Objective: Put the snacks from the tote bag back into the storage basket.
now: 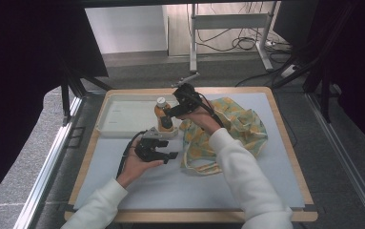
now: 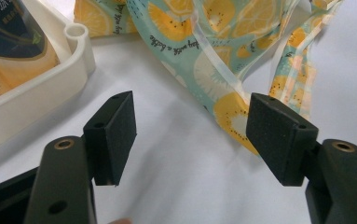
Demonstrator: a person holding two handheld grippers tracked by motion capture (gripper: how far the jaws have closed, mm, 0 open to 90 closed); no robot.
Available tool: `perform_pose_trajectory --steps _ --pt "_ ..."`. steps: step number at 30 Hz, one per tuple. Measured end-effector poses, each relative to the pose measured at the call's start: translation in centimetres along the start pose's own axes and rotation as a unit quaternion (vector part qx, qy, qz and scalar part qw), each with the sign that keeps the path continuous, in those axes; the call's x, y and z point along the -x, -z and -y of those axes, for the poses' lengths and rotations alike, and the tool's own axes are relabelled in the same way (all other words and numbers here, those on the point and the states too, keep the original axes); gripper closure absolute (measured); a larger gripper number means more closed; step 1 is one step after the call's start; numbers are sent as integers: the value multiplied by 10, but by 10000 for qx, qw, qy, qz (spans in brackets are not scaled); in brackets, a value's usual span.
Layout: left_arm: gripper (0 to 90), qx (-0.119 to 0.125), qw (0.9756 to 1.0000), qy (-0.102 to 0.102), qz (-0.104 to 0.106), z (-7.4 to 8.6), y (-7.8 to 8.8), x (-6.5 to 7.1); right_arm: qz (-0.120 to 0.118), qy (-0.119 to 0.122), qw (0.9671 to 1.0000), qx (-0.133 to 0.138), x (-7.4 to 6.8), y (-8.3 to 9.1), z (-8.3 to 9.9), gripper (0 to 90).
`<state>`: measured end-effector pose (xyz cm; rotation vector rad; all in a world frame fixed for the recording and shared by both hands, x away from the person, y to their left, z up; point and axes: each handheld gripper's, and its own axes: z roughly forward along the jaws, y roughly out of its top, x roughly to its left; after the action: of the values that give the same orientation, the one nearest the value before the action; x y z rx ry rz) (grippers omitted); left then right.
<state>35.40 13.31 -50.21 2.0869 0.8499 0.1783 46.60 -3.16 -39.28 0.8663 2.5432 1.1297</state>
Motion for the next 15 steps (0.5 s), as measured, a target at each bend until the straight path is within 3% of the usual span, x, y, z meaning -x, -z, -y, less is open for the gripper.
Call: perform_pose_trajectory --steps 7,15 --pt "330 -14 10000 -18 -33 -1 0 1 159 -9 9997 178 5 34 25 277" --pt "329 -53 10000 -14 -69 0 -2 0 160 -135 9989 421 14 71 72 303"
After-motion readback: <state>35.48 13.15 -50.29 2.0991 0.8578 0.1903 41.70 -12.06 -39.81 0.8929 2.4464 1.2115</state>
